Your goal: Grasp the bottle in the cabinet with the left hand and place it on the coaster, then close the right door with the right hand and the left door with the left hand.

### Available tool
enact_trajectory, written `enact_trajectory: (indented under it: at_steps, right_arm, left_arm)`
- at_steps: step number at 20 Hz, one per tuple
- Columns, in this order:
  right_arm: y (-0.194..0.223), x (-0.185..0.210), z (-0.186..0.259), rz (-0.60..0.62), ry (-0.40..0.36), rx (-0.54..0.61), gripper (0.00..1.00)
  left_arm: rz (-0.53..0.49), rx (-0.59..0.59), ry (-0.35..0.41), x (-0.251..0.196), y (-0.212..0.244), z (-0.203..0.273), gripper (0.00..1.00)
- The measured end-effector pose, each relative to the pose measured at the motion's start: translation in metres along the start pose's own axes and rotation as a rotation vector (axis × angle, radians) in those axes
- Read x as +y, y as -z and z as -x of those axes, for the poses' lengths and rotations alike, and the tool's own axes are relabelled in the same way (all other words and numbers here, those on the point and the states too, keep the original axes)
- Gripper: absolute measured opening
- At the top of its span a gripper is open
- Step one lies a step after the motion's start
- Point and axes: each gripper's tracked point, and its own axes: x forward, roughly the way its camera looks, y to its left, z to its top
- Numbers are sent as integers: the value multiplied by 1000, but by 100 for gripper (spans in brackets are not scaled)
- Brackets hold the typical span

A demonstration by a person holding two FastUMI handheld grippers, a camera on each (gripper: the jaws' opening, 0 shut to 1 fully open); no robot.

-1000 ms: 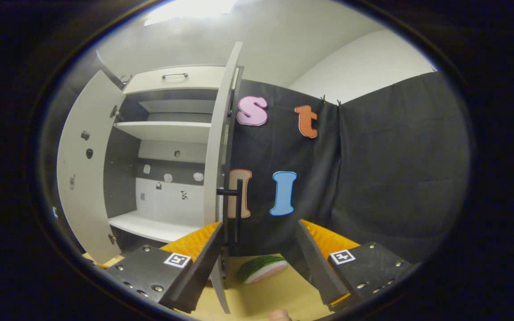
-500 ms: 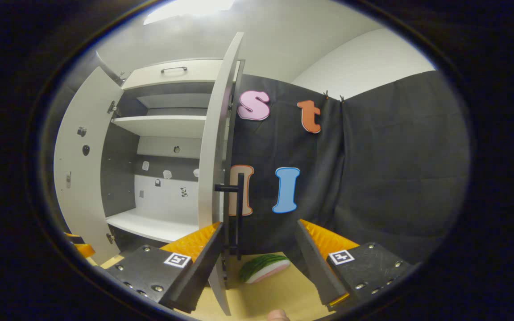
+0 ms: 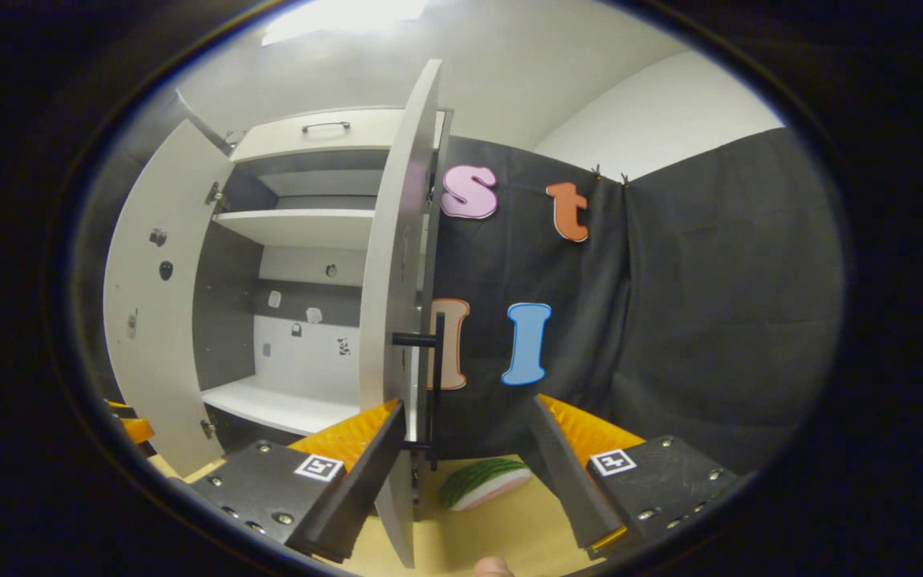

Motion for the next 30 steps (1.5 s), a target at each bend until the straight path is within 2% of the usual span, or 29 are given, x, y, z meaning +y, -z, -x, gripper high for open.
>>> enact_trajectory:
  at_steps: [2,3,4,6,7,8,9,10,12,13,14,15,22,23,25,26,27,28,29,30]
  right_arm:
    - [0,12,1,-2,-26,-1,92]
    - [0,18,0,-2,-41,-1,97]
    - [-1,26,0,-3,-57,-2,92]
    - [-1,41,-1,-8,-86,-2,93]
    - [-1,47,-3,-8,-99,-4,96]
    - [-2,53,-4,-10,-111,-5,93]
    - [-1,58,-4,-13,-122,-4,96]
    - [0,62,-5,-15,-134,-2,93]
    - [-1,68,-6,-16,-151,-1,96]
    - [-1,71,-6,-16,-157,-1,93]
    - [-1,75,-7,-16,-164,-2,97]
    - [-1,78,-8,-17,-170,-1,93]
    - [-5,112,-7,-25,-247,-14,92]
    - [-6,119,-7,-23,-260,-15,96]
    - [-8,142,-5,-53,-333,-12,93]
    - [-10,152,-4,-64,-353,-11,97]
    - [-12,159,-2,-65,-368,-14,97]
    - [-12,163,-4,-53,-357,-19,97]
    - [-11,163,-1,-39,-354,-20,93]
    - [-11,166,0,-35,-365,-20,97]
  left_arm:
    - [2,-7,-8,4,-3,1,90]
    - [0,-7,-14,6,-3,1,90]
    - [-3,-7,-19,8,-2,2,90]
    - [-9,-4,-31,13,-1,4,90]
    - [-11,-3,-38,15,0,5,90]
    - [-12,-3,-46,18,1,7,90]
    - [-14,-2,-57,22,0,9,90]
    - [-13,-3,-68,27,1,11,90]
    - [-7,-5,-91,35,1,13,90]
    - [-4,-6,-102,39,1,15,90]
    - [-1,-7,-114,43,0,16,90]
    - [1,-9,-124,47,0,18,90]
    - [3,-20,-188,71,-5,27,90]
    - [6,-22,-196,74,-6,28,90]
    - [8,-27,-212,81,-7,30,90]
    - [10,-28,-222,85,-6,31,90]
    - [11,-27,-232,89,-6,33,90]
    - [14,-27,-242,93,-6,36,90]
    - [18,-28,-251,97,-6,38,90]
    - [22,-28,-257,99,-5,39,90]
